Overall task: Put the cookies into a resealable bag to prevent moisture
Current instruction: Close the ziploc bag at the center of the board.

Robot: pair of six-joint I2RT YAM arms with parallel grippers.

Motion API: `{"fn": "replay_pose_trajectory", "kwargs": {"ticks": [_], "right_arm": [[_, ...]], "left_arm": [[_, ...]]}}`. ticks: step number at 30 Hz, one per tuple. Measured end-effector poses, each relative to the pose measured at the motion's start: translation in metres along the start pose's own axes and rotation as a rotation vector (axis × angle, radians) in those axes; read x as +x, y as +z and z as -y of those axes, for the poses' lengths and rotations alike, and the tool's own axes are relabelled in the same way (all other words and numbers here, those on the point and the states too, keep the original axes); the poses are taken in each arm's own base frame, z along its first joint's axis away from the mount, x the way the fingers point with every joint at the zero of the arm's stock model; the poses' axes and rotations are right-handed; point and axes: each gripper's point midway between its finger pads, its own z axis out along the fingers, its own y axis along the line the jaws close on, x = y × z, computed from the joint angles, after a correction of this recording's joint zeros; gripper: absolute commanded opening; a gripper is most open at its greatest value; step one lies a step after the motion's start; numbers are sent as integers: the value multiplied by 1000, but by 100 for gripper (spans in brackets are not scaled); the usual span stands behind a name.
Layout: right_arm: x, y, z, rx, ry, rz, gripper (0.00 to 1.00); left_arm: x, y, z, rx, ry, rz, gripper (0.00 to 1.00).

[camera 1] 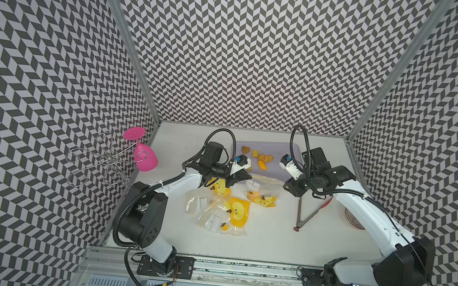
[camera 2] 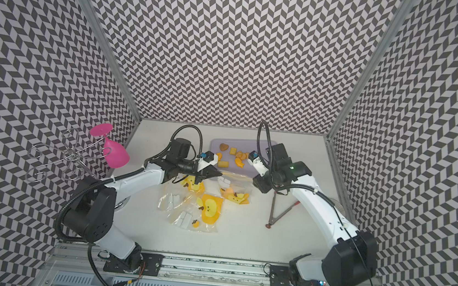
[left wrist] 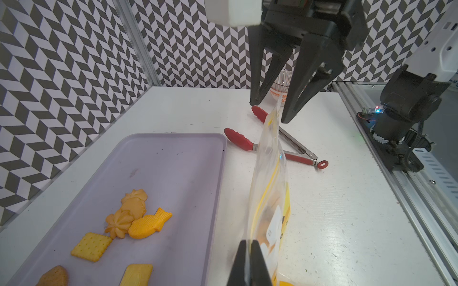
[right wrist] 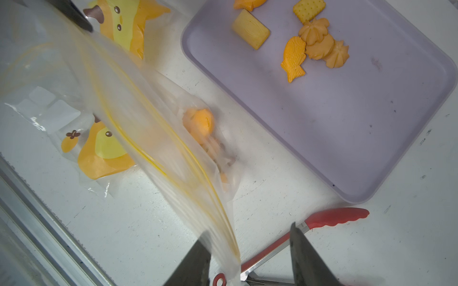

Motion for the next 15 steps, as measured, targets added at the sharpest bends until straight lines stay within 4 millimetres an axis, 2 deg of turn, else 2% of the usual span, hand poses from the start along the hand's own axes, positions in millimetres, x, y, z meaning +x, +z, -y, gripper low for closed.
{"fn": "replay_pose_trajectory", "kwargs": {"ticks": [15], "right_arm": [[1, 8, -10, -65, 5, -2, 35]], "left_arm": [[-3, -1, -1, -1, 5, 2, 0]]}}
